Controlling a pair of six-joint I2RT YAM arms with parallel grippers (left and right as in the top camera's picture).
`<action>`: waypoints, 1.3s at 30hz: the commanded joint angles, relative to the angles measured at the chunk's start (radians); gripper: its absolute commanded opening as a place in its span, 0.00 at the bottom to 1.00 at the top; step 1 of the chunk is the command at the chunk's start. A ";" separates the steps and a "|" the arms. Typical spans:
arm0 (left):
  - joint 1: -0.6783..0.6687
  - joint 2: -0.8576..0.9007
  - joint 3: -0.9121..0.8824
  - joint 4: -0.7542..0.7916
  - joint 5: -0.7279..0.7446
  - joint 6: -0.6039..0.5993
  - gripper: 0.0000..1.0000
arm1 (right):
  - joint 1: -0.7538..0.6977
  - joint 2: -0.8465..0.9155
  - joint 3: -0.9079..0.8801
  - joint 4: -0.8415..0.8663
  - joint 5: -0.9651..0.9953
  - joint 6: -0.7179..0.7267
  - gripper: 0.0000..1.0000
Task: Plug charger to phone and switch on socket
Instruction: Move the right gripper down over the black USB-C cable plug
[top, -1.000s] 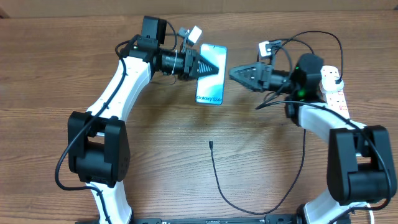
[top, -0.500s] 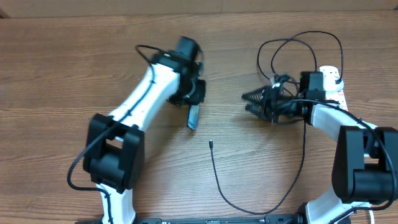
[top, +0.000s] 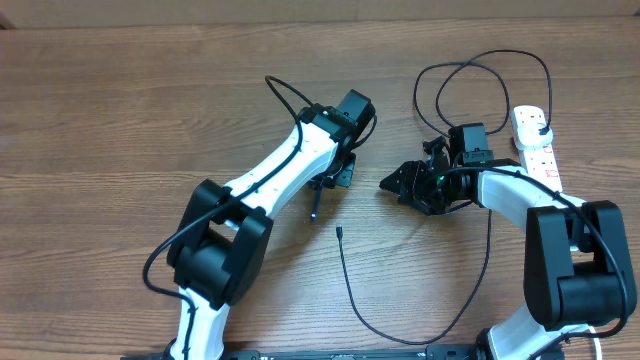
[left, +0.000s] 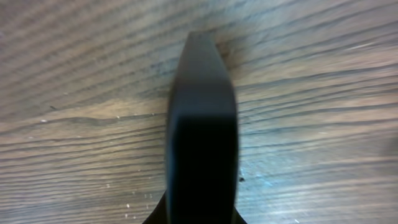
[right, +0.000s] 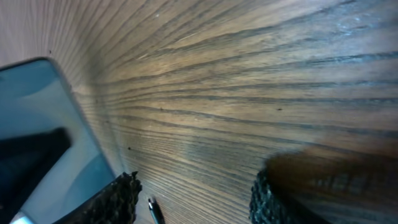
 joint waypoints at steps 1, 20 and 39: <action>0.001 0.028 0.014 -0.003 -0.002 -0.024 0.04 | 0.002 0.001 0.002 0.000 0.051 -0.011 0.66; 0.000 0.062 0.014 -0.049 -0.005 0.014 0.11 | 0.002 0.001 0.002 0.001 0.055 -0.011 0.75; 0.291 -0.051 0.078 -0.052 0.526 0.100 0.05 | -0.025 0.001 0.167 -0.285 -0.034 -0.216 0.49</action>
